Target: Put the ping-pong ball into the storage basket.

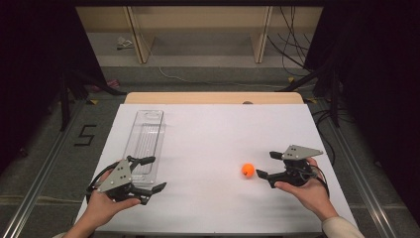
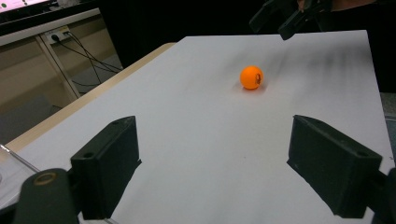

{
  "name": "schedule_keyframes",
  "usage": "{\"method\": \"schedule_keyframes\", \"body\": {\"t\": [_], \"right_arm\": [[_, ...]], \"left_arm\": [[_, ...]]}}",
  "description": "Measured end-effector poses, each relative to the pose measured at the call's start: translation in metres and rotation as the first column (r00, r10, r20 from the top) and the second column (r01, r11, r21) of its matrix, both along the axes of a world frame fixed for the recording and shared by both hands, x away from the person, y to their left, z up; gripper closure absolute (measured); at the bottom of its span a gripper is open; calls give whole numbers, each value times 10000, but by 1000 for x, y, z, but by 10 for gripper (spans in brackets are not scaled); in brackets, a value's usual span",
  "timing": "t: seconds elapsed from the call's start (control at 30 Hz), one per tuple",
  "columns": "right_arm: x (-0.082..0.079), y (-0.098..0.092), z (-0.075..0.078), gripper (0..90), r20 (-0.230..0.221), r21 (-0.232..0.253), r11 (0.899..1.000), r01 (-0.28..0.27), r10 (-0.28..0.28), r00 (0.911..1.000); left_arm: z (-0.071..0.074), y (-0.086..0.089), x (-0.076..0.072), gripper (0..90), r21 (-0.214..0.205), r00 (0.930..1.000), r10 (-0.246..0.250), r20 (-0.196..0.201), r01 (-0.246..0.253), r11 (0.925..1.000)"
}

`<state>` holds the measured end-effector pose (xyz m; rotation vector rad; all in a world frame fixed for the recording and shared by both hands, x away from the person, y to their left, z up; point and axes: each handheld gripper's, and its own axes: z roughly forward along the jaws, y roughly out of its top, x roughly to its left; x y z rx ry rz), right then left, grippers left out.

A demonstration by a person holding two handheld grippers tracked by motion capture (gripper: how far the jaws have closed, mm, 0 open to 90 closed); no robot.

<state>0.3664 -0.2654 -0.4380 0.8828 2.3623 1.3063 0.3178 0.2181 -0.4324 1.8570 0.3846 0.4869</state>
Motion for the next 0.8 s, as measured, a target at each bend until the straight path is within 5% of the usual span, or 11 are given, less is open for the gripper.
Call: {"method": "schedule_keyframes", "body": {"t": [0.8], "right_arm": [[31,33,-27,163,-1095,-770,9945,-715,629,9920]], "left_arm": [[0,0,0,160,-50,10000,-34,4,35,10000]]}}
